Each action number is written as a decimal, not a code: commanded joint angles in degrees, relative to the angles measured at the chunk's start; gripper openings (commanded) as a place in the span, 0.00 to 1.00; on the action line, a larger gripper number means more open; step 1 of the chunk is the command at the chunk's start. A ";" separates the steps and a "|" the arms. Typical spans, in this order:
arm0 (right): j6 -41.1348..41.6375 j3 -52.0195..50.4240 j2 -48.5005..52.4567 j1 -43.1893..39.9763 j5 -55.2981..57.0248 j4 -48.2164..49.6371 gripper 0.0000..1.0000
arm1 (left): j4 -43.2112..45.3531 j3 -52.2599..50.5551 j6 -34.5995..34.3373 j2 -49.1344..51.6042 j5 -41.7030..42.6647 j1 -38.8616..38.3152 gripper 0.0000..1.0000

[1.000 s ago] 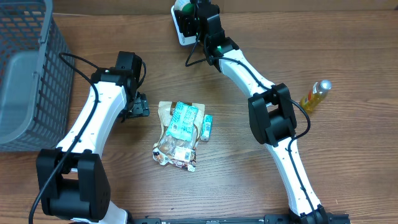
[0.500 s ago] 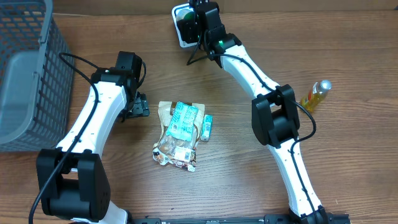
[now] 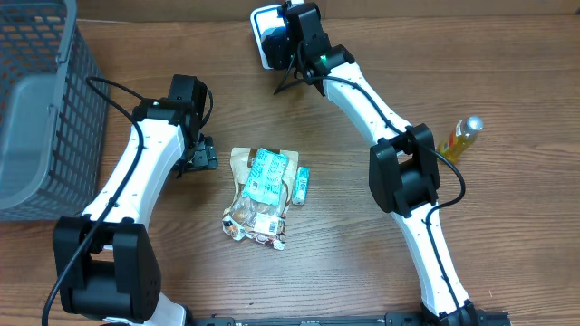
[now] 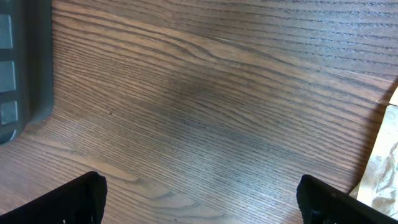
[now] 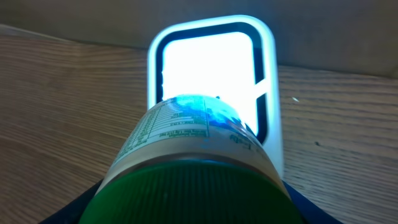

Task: Scan the item barcode
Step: 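Hold the jar under the white barcode scanner with right gripper, then carry the jar right and set it upright on the table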

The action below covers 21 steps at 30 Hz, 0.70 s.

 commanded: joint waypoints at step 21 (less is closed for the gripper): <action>-0.09 -0.68 -18.40 -0.17 3.76 -57.13 0.29 | 0.07 1.01 -0.76 -1.07 -0.76 0.11 1.00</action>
